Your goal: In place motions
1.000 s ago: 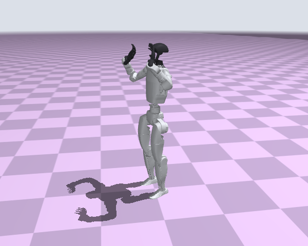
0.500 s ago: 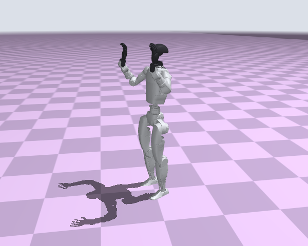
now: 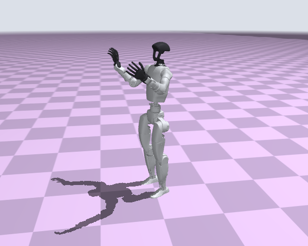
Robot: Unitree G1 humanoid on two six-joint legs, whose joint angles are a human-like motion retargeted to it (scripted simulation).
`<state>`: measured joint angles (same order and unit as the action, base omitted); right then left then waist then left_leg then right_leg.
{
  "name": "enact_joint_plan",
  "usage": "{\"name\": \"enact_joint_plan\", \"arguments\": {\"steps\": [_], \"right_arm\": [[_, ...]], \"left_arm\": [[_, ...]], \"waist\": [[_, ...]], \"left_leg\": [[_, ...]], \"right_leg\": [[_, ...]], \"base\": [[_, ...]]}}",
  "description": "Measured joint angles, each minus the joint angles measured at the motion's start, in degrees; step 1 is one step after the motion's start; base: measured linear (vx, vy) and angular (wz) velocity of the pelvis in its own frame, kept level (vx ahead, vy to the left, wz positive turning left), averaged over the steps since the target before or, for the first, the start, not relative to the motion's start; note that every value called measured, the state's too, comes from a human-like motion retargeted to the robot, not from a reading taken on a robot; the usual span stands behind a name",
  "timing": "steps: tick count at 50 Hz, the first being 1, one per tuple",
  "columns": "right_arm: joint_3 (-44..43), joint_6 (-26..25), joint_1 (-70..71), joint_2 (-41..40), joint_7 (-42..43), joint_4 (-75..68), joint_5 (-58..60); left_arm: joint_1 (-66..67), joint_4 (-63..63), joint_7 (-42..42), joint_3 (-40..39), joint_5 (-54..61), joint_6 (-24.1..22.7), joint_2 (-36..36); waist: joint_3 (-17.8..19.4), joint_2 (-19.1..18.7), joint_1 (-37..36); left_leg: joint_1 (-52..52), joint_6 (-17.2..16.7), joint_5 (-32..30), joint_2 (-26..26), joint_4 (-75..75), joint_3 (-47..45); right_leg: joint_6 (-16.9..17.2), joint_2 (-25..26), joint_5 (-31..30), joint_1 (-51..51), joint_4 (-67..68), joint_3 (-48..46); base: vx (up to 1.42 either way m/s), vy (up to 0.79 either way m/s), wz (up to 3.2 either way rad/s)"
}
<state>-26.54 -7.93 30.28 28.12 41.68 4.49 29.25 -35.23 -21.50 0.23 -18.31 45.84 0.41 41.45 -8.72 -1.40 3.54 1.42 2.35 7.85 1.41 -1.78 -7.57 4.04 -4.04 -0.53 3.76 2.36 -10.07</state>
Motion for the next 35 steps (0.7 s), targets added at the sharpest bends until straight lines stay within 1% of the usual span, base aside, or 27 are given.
{"name": "enact_joint_plan", "arguments": {"steps": [2,3,5,8,11,13,15,17,18,20,22,23,25,26,27,28,31,32,33,34,35], "right_arm": [[1.4,2.3,-0.4,1.6,2.5,1.3,2.9],[2.2,3.3,-0.5,2.7,4.2,2.1,5.9],[4.3,4.8,-0.4,5.2,6.6,4.1,12.6],[8.8,8.4,0.4,10.8,7.6,8.0,21.4],[14.9,14.7,2.3,17.2,6.8,12.1,28.9],[18.1,18.4,3.7,21.6,6.3,15.0,34.0],[19.8,18.7,4.6,24.8,8.0,18.0,38.6],[19.7,16.8,4.5,25.8,11.2,19.6,41.2],[19.0,16.1,4.0,25.5,12.3,19.8,41.7],[16.9,15.6,2.3,23.7,13.1,18.9,40.6],[13.8,15.0,0.0,20.5,13.3,16.8,37.1],[12.3,14.3,-1.0,18.8,13.4,15.5,35.4],[9.2,12.2,-2.6,15.3,13.6,12.6,32.5],[8.1,10.5,-2.8,13.4,13.7,10.9,30.7],[7.2,8.7,-2.8,11.5,13.6,9.2,28.7],[6.7,6.7,-2.5,9.6,13.1,7.5,26.1],[6.4,1.8,-0.9,4.6,9.5,4.5,14.3],[6.6,1.1,-0.4,3.4,7.4,4.4,9.8],[6.8,1.4,-0.1,2.8,4.8,4.6,5.9],[7.2,2.8,0.1,2.6,2.4,5.0,2.7],[7.6,4.7,0.2,2.6,0.3,5.6,-0.1]], "left_arm": [[0.7,1.4,3.3,1.2,-0.3,-6.0,1.2],[1.2,2.7,6.5,1.8,-3.2,-10.3,2.4],[1.5,5.9,13.7,2.8,-13.2,-17.4,5.4],[0.8,11.8,23.6,4.6,-30.3,-24.3,10.7],[-1.1,18.2,34.6,8.2,-46.4,-30.4,15.0],[-2.7,22.6,43.0,10.9,-58.2,-33.4,17.4],[-4.3,27.4,51.2,12.9,-70.7,-33.9,20.1],[-5.3,30.9,58.0,13.8,-80.7,-30.6,22.0],[-5.2,32.0,61.0,13.9,-84.1,-28.3,22.3],[-4.2,32.2,63.2,12.8,-85.7,-26.5,21.9],[-1.7,30.3,60.0,10.3,-80.6,-28.4,19.6],[-0.5,28.7,57.1,9.1,-76.3,-29.4,18.1],[1.0,24.7,49.5,7.2,-64.8,-30.0,14.6],[1.0,22.4,44.2,6.7,-56.9,-28.9,13.0],[1.0,20.3,38.9,6.4,-48.8,-27.4,11.3],[0.7,18.3,33.7,6.4,-40.1,-24.9,9.5],[-0.5,15.6,20.5,7.2,-15.9,-14.4,3.2],[-0.7,15.5,15.4,7.2,-8.7,-12.4,2.0],[-0.5,15.6,9.3,6.9,-2.3,-12.5,2.0],[-0.3,15.8,6.8,6.9,2.0,-14.6,2.5],[0.0,16.1,6.1,7.1,5.2,-17.5,3.2]], "waist": [[0.1,-0.1,0.0],[0.3,-0.1,0.0],[0.7,-0.1,0.0],[0.8,0.0,0.0],[0.5,0.0,0.1],[0.4,-0.1,0.2],[0.5,-0.1,0.2],[0.8,-0.1,0.2],[1.0,-0.1,0.1],[1.1,-0.1,0.2],[1.2,0.1,0.3],[1.1,0.1,0.3],[0.9,0.3,0.3],[0.8,0.4,0.3],[0.7,0.4,0.2],[0.6,0.4,0.2],[0.3,0.2,0.3],[0.3,0.2,0.3],[0.3,0.1,0.3],[0.4,0.1,0.3],[0.4,0.0,0.3]], "left_leg": [[0.1,0.0,0.1,0.0,0.0,-0.1],[0.1,0.1,0.1,0.0,0.0,-0.1],[0.2,0.1,0.1,0.0,0.0,-0.1],[0.0,0.0,0.0,0.0,-0.1,-0.1],[-0.4,-0.1,0.0,0.0,-0.1,-0.1],[-0.5,-0.1,0.0,0.0,-0.1,0.0],[-0.5,-0.1,0.0,0.0,-0.1,0.0],[-0.4,-0.1,0.0,-0.1,-0.1,0.0],[-0.3,-0.1,0.0,-0.1,-0.1,0.0],[-0.3,-0.1,0.0,-0.2,-0.1,0.1],[-0.3,-0.1,0.0,-0.2,-0.1,0.1],[-0.3,-0.1,0.0,-0.1,0.0,0.2],[-0.4,-0.2,0.0,-0.1,0.0,0.2],[-0.4,-0.2,0.0,-0.1,0.0,0.3],[-0.3,-0.2,0.0,-0.1,0.0,0.3],[-0.3,-0.2,0.0,-0.1,0.0,0.3],[-0.1,-0.2,0.0,-0.3,-0.1,0.1],[-0.1,-0.2,0.1,-0.3,-0.1,0.1],[0.0,-0.1,0.1,-0.3,-0.1,0.0],[0.0,-0.1,0.1,-0.4,-0.1,0.0],[0.0,-0.1,0.2,-0.4,-0.1,0.0]], "right_leg": [[0.0,0.1,0.0,0.0,0.0,0.1],[0.0,0.1,-0.1,0.0,0.0,0.2],[0.0,0.0,-0.1,0.1,0.0,0.2],[0.0,-0.1,-0.1,-0.1,0.0,0.1],[0.0,-0.1,-0.2,-0.5,0.0,0.1],[0.1,-0.1,-0.2,-0.6,0.0,0.1],[0.1,-0.1,-0.2,-0.6,0.0,0.0],[0.1,-0.1,-0.2,-0.5,0.0,0.0],[0.1,-0.1,-0.1,-0.4,0.1,-0.1],[0.1,0.0,-0.1,-0.4,0.1,-0.2],[0.1,-0.1,-0.1,-0.3,0.1,-0.3],[0.1,-0.1,-0.1,-0.4,0.0,-0.3],[0.1,-0.1,-0.1,-0.3,0.0,-0.4],[0.1,-0.1,-0.1,-0.3,-0.1,-0.5],[0.1,-0.1,-0.2,-0.3,-0.1,-0.5],[0.1,-0.1,-0.2,-0.3,0.0,-0.5],[0.1,0.0,-0.1,-0.2,0.1,-0.4],[0.1,0.0,-0.1,-0.2,0.1,-0.4],[0.1,0.1,-0.1,-0.2,0.1,-0.3],[0.0,0.1,-0.1,-0.2,0.1,-0.3],[0.0,0.1,-0.1,-0.1,0.1,-0.3]], "base": [[0.00,0.00,0.00],[0.00,0.00,0.00],[0.00,0.00,0.00],[0.00,0.00,0.00],[0.00,0.00,0.00],[0.00,0.00,0.00],[0.00,0.00,0.00],[0.00,0.00,0.00],[0.00,0.00,0.00],[0.00,0.00,0.00],[0.00,0.00,0.00],[0.00,0.00,0.00],[0.00,0.00,0.00],[0.00,0.00,0.00],[0.00,0.00,0.00],[0.00,0.00,0.00],[0.00,0.00,0.00],[0.00,0.00,0.00],[0.00,0.00,0.00],[0.00,0.00,0.00],[0.00,0.00,0.00]]}}
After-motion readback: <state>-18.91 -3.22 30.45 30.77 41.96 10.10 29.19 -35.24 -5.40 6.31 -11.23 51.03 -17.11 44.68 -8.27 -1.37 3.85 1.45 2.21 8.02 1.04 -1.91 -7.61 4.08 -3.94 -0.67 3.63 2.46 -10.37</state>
